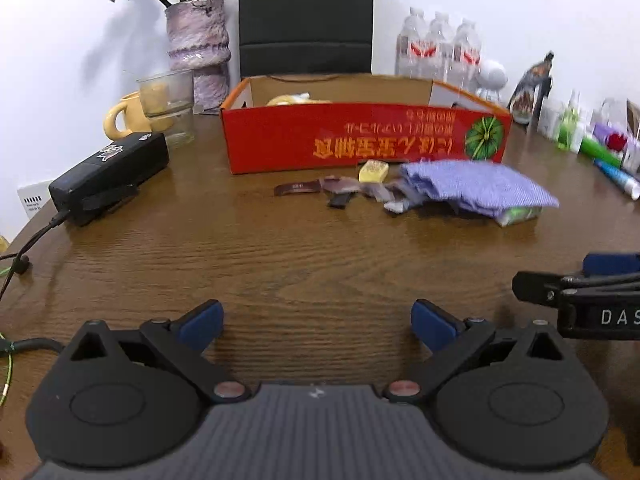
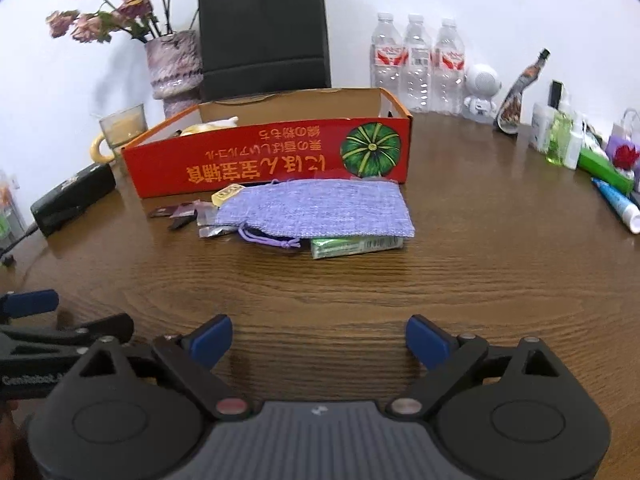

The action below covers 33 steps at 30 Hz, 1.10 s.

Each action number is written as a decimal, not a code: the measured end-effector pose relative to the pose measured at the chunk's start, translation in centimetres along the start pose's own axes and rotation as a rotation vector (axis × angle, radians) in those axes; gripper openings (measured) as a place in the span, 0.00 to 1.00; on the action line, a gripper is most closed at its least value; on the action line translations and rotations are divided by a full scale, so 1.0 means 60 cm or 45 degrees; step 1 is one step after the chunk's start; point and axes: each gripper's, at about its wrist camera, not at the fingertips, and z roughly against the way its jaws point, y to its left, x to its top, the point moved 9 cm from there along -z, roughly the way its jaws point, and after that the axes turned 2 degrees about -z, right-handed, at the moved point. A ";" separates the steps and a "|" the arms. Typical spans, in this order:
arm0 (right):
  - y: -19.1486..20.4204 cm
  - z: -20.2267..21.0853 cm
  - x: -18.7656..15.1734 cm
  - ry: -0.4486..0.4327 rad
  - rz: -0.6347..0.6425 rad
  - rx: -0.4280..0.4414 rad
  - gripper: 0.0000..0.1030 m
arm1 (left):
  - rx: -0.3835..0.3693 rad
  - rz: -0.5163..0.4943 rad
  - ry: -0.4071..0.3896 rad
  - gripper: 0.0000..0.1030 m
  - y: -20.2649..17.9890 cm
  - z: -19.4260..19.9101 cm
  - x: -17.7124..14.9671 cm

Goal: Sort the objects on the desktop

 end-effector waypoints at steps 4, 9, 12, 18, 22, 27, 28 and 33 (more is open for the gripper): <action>0.005 -0.005 -0.005 0.001 0.042 -0.037 0.97 | 0.009 -0.012 0.026 1.00 -0.004 -0.007 -0.006; 0.003 -0.009 -0.006 0.010 0.040 -0.062 1.00 | 0.011 -0.008 0.027 1.00 -0.005 -0.007 -0.007; 0.003 -0.010 -0.006 0.011 0.041 -0.063 1.00 | 0.011 -0.008 0.027 1.00 -0.005 -0.006 -0.007; 0.003 -0.011 -0.007 0.010 0.040 -0.065 1.00 | 0.011 -0.008 0.028 1.00 -0.005 -0.007 -0.006; 0.003 -0.011 -0.007 0.010 0.040 -0.066 1.00 | 0.012 -0.008 0.027 1.00 -0.006 -0.007 -0.006; 0.002 -0.009 -0.006 0.016 0.044 -0.055 1.00 | -0.020 0.003 0.002 1.00 -0.005 -0.002 0.003; 0.002 -0.009 -0.005 0.023 0.045 -0.048 1.00 | -0.040 0.014 -0.014 1.00 -0.004 -0.001 0.014; -0.031 0.007 0.064 -0.035 -0.080 0.073 0.91 | -0.129 0.129 -0.071 0.90 0.017 -0.029 0.105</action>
